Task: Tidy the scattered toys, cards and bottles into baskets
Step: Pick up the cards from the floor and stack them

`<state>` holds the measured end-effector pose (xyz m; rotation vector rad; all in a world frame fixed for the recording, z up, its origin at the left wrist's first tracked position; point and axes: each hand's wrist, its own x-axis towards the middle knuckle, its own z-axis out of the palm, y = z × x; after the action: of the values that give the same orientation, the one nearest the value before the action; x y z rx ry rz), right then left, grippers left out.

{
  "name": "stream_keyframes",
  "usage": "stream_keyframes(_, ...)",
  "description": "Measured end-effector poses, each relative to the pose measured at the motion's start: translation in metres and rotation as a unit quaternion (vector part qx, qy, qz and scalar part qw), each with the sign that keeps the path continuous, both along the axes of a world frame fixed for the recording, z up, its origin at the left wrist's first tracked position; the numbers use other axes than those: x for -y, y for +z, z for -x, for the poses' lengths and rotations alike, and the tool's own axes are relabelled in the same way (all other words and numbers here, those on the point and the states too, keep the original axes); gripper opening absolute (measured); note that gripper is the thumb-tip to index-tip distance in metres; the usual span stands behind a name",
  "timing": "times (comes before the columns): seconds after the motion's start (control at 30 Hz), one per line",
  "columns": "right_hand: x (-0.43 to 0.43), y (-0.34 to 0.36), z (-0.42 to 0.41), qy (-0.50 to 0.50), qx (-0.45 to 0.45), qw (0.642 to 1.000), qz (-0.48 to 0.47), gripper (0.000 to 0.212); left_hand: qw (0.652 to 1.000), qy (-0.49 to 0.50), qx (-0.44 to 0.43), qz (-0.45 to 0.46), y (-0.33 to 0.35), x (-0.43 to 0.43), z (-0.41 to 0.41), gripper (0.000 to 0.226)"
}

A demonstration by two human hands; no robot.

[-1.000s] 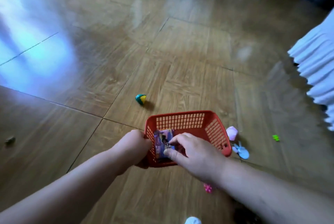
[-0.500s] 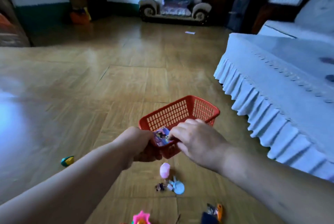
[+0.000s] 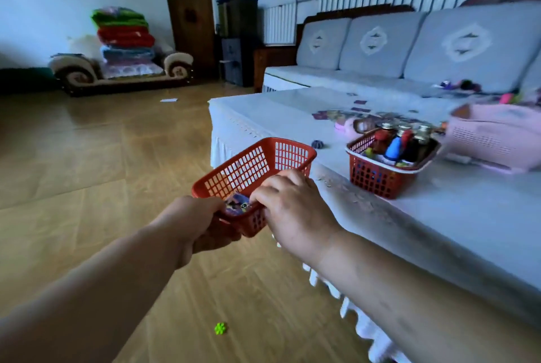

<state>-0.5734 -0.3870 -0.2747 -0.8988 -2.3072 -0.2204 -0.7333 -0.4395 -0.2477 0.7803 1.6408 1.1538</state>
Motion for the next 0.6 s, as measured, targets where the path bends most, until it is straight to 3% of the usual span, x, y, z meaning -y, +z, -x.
stream_keyframes(0.3,0.011,0.049,-0.085,-0.065,-0.007,0.997,0.032,0.029,0.991,-0.118,-0.056,-0.002,0.056,-0.011,-0.067,0.027)
stream_keyframes(0.6,0.074,0.080,-0.150,-0.129,-0.018,0.991,-0.036,0.027,0.970,-0.220,-0.105,-0.005,0.088,0.031,-0.118,0.045)
